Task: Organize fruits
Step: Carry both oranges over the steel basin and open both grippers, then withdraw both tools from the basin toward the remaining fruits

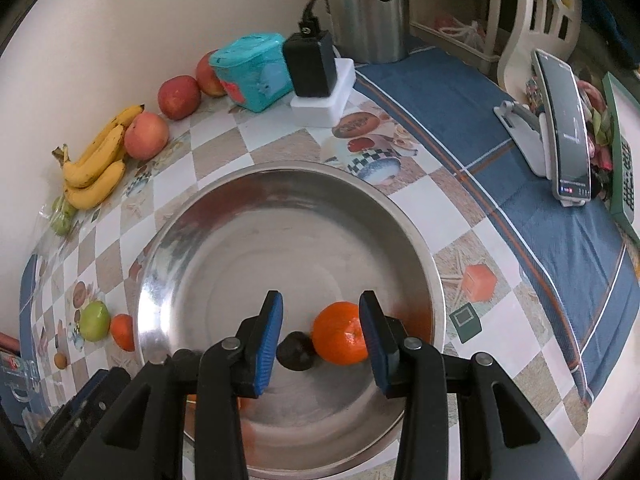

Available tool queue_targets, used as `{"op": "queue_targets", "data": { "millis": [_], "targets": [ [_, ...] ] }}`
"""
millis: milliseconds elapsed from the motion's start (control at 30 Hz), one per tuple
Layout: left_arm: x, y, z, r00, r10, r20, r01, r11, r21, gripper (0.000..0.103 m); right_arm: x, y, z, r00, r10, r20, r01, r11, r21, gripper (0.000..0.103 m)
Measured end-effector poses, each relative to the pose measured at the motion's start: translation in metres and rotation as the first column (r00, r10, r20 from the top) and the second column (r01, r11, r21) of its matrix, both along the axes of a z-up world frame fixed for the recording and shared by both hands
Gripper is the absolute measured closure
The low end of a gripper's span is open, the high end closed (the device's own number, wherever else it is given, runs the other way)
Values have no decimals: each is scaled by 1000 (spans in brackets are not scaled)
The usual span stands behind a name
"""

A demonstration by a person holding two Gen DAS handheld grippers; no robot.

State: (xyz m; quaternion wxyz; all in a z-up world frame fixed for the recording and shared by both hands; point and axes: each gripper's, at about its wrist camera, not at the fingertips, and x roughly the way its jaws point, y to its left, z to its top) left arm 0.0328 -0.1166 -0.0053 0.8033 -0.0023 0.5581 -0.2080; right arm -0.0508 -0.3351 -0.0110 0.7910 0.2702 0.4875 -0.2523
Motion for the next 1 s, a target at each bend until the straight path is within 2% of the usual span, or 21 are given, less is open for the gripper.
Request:
{"op": "queue_targets", "data": {
  "millis": [133,267,400,767,800,900,967,1000],
  "targets": [
    [8,20,-3,996,78,-31,-78,997,5,65,5,8,5,999,37,14,-37,999,-11,62],
    [15,38,-2,989,145,-28,-144,989,17,65,12,21,7,996,92,14,-92,995,-26,62],
    [22,55,1,978,207,-39,-207,978,-3,65,18,34,10,989,144,19,-143,989,-40,62],
    [29,82,3,952,302,-48,-303,953,-19,65,31,63,11,967,256,6,-255,965,-62,62],
    [30,83,3,952,301,-52,-302,953,-19,62,31,63,10,965,261,6,-260,964,-61,60],
    [30,85,1,948,314,-56,-315,949,-13,34,33,66,9,962,272,0,-271,961,-63,39],
    [31,86,1,945,321,-58,-322,947,-6,29,34,67,9,961,278,0,-277,959,-63,38],
    [31,87,0,943,327,-57,-327,945,6,21,34,67,9,960,279,0,-279,958,-63,38]
  ]
}}
